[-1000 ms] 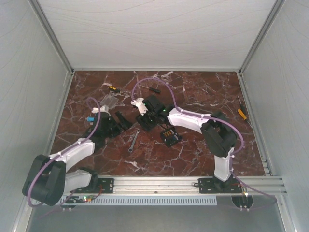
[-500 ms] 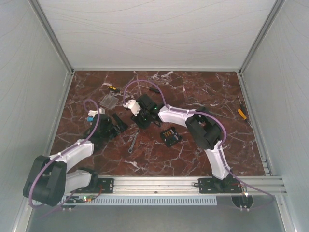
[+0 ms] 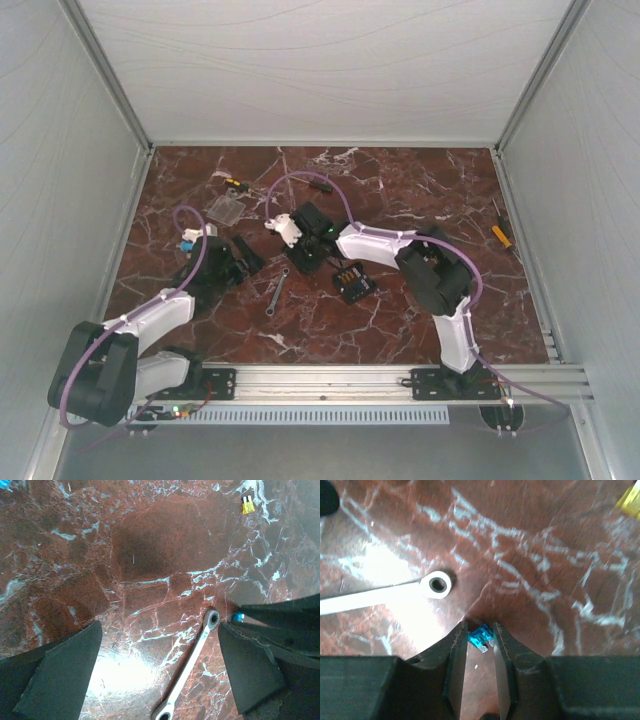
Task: Snap on the fuse box
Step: Pick up the fuse from the center of the board.
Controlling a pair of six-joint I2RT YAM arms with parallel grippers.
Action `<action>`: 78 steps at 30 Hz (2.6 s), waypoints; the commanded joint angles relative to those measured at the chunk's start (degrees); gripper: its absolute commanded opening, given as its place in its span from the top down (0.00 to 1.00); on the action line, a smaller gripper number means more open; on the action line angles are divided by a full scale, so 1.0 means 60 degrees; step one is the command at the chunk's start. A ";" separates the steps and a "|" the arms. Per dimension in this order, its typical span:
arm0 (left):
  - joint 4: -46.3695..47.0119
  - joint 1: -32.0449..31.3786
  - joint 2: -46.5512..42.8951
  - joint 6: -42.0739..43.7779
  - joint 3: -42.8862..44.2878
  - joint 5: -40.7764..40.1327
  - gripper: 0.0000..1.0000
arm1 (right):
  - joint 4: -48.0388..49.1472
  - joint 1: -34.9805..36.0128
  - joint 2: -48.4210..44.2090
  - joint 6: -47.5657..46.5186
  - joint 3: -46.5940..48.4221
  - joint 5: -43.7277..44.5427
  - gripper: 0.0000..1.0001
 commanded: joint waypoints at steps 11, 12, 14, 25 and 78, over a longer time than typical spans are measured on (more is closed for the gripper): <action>0.0285 0.0018 0.0020 0.0155 0.0068 0.0041 0.01 | -0.2101 0.0521 -0.0975 0.1544 -0.1106 0.0552 0.63; 0.0280 0.0018 0.0011 0.0155 0.0060 0.0046 0.01 | -0.2140 0.0523 -0.0954 0.1524 -0.1052 0.0589 0.62; 0.0244 0.0018 -0.0012 0.0156 0.0070 0.0012 0.01 | -0.2031 0.0538 -0.0936 0.1506 -0.1008 0.0732 0.62; 0.0095 0.0193 -0.0056 0.0069 0.0015 -0.0159 0.01 | -0.2232 0.1031 -0.0341 0.3165 -0.0279 0.2985 0.56; 0.2490 -0.0133 -0.1510 -0.0131 -0.1101 0.1755 0.08 | -0.0858 0.0617 -0.2172 0.5511 -0.1421 0.3364 0.84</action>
